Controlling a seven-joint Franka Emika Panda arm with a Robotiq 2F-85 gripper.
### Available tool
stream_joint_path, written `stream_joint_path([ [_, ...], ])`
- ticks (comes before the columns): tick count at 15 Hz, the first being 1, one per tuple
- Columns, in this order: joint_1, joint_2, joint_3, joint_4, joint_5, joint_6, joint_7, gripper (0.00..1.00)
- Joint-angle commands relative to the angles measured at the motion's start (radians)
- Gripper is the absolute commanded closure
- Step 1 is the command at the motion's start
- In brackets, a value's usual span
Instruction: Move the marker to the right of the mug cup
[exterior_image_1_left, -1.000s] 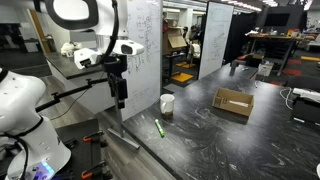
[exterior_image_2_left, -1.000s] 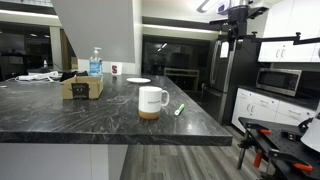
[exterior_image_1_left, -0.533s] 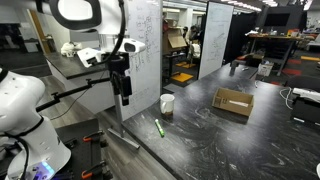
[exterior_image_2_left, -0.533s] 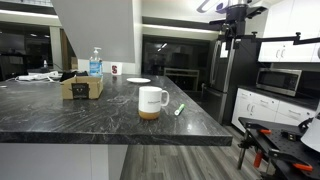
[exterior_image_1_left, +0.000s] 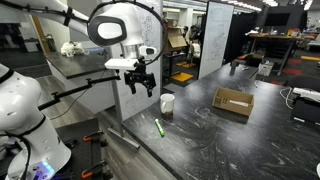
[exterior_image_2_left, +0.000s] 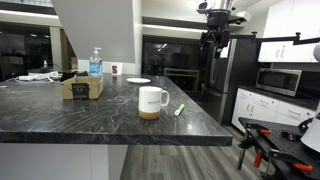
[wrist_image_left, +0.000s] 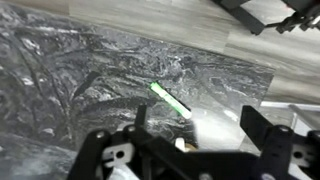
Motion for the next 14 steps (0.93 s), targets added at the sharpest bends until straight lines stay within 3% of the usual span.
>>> stream_joint_path([
  [1, 0.037, 0.105, 0.008, 0.014, 0.001, 0.113, -0.147, 0.0],
  [4, 0.064, 0.228, 0.013, 0.031, 0.028, 0.231, -0.297, 0.0],
  [8, 0.048, 0.402, 0.029, 0.057, 0.089, 0.399, -0.558, 0.0],
  [11, 0.006, 0.519, 0.073, 0.095, 0.22, 0.472, -0.822, 0.0],
  [14, -0.079, 0.618, 0.159, 0.161, 0.351, 0.462, -1.093, 0.0],
])
